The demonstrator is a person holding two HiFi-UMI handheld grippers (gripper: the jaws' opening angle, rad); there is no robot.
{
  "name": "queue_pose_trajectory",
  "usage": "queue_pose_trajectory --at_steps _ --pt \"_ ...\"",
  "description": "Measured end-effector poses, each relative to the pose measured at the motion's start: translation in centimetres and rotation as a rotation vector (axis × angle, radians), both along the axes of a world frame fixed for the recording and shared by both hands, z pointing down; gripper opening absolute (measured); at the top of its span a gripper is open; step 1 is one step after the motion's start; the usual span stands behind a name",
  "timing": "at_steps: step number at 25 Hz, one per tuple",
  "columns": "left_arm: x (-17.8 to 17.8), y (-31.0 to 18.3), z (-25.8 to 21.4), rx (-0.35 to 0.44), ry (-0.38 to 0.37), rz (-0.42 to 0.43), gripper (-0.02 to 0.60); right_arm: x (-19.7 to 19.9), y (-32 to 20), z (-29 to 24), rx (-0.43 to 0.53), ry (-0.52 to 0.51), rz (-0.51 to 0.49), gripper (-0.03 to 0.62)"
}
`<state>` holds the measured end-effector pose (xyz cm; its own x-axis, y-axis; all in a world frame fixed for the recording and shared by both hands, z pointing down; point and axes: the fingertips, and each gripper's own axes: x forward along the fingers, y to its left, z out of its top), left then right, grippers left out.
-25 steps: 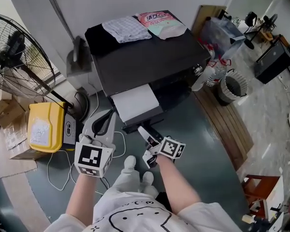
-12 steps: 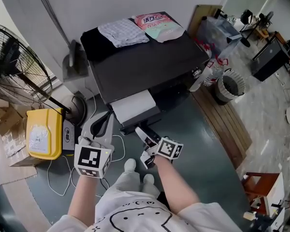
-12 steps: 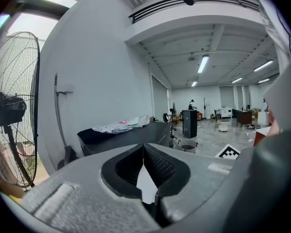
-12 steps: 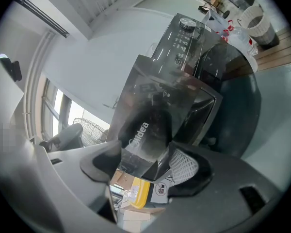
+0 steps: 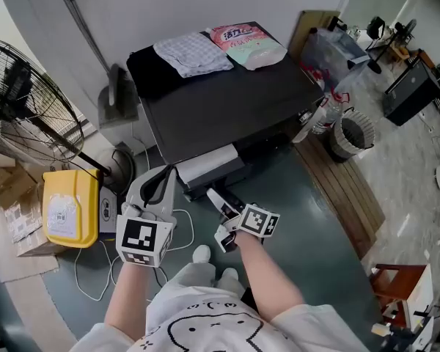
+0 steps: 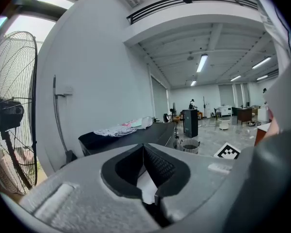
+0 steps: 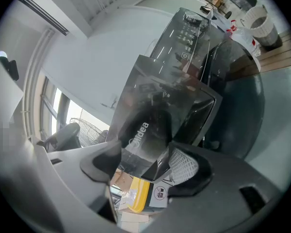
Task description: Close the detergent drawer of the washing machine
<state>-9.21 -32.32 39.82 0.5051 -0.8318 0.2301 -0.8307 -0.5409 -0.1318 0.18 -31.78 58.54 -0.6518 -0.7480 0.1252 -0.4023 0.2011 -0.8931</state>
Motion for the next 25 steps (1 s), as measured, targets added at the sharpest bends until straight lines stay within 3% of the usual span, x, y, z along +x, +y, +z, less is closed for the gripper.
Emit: queue_pose_trajectory --at_steps 25 --pt "-1.4 -3.7 -0.6 0.038 0.01 0.005 0.017 -1.3 -2.7 -0.2 0.022 0.007 0.0 0.287"
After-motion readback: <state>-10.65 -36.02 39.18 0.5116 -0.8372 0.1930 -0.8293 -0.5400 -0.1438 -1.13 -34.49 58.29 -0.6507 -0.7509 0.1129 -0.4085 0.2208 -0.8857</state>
